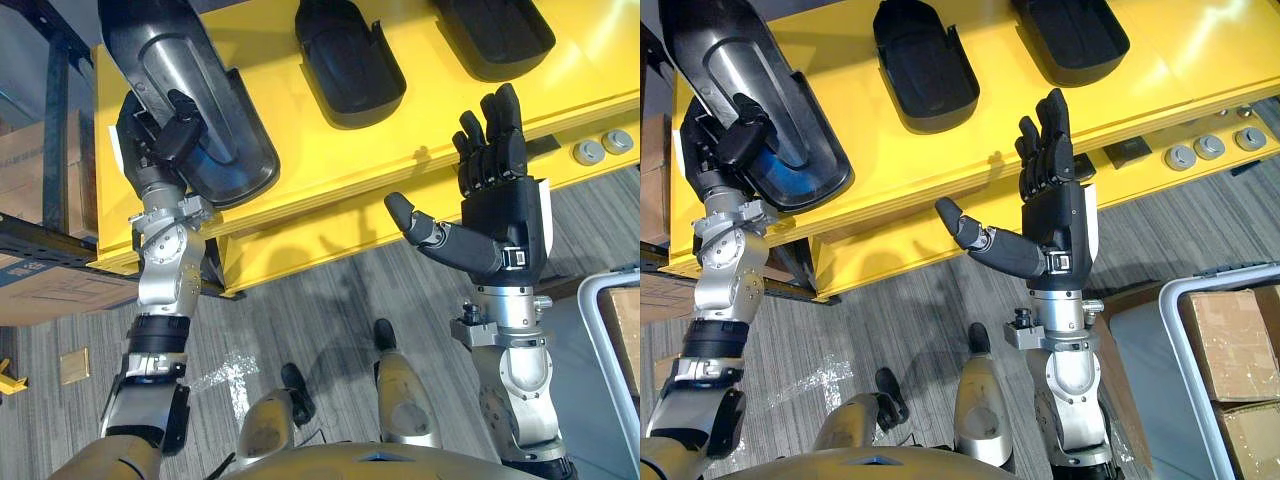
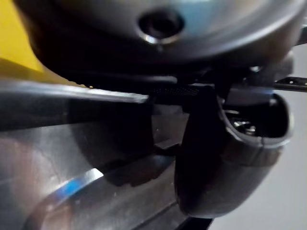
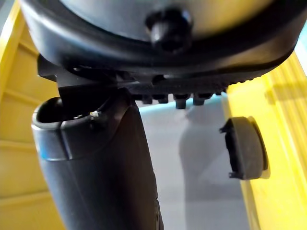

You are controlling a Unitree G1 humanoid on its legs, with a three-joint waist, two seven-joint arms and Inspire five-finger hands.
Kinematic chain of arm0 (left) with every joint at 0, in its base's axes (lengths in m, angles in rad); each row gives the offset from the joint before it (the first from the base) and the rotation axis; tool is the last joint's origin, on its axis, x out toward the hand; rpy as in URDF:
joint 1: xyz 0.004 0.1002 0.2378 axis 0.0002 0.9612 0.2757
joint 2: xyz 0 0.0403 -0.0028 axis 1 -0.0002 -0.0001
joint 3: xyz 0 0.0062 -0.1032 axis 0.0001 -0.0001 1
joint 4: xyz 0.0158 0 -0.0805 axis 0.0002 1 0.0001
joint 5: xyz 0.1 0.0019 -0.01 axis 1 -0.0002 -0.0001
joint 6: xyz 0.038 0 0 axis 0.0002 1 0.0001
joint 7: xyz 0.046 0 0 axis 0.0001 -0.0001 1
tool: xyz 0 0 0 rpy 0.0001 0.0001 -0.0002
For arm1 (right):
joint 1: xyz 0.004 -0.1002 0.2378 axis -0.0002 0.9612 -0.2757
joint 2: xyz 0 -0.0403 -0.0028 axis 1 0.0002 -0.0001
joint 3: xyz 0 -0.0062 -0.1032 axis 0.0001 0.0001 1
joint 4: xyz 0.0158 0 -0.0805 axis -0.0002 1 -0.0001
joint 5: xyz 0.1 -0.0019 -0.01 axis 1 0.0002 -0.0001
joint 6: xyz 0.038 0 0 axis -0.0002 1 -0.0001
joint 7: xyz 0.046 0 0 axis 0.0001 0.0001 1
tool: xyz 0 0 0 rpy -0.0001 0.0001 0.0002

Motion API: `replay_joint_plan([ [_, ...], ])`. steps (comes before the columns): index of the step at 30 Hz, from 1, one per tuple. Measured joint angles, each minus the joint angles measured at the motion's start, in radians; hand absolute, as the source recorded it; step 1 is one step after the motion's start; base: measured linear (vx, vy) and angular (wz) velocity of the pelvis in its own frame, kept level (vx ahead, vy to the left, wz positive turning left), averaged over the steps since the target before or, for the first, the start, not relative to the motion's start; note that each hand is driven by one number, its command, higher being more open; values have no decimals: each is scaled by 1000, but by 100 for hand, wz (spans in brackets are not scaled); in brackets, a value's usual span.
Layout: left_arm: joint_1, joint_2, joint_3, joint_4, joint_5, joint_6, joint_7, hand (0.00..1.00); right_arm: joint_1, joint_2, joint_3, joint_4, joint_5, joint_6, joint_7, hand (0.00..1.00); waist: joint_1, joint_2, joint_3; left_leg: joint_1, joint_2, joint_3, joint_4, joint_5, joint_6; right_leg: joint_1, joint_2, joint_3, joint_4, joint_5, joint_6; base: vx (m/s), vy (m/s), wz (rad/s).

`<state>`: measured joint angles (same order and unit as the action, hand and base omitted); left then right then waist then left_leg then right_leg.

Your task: Walk over and take three plastic housings, then place them on the shelf

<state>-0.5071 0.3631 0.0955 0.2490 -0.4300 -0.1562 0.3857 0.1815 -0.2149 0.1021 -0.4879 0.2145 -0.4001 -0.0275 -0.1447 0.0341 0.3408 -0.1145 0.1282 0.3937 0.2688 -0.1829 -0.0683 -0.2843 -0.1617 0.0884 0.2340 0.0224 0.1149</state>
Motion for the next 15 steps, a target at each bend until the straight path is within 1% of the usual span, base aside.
replay_joint_plan([
  [2,-54,19,6,40,0,28,21,0,0,-29,24,-1,0,1,14,100,0,-7,17,-11,9,18,21,-14,0,-17,2,2,30,-12,0,-53,4,2],
  [4,-77,26,9,58,0,33,20,0,-1,-40,38,-1,0,3,29,100,4,-6,24,-22,13,24,31,-17,-1,-29,2,2,41,-13,-1,0,0,0],
  [5,-90,37,10,62,0,45,20,0,-3,-47,48,-1,0,4,34,100,3,-7,37,-23,14,24,35,-18,-2,-29,1,1,47,-16,0,0,0,0],
  [7,-100,48,10,75,0,52,11,0,-1,-56,57,-2,0,5,39,100,3,-3,41,-35,20,34,43,-18,-2,-41,1,0,54,-17,-1,-12,-10,5],
  [9,-133,51,10,106,0,57,6,0,-6,-62,60,-11,0,5,39,100,5,1,45,-52,19,36,46,-16,-1,-60,-2,0,65,-20,0,-4,-12,4],
  [10,-152,60,10,125,0,66,-2,100,-14,-65,64,-22,3,11,38,100,5,3,48,-59,18,38,48,-15,-1,-71,-3,0,70,-20,0,0,0,0],
  [15,-241,106,-19,220,0,140,-55,100,-55,-67,69,-32,30,23,33,100,2,3,50,-70,19,56,62,-14,0,-92,-11,1,105,-37,5,4,-8,4],
])
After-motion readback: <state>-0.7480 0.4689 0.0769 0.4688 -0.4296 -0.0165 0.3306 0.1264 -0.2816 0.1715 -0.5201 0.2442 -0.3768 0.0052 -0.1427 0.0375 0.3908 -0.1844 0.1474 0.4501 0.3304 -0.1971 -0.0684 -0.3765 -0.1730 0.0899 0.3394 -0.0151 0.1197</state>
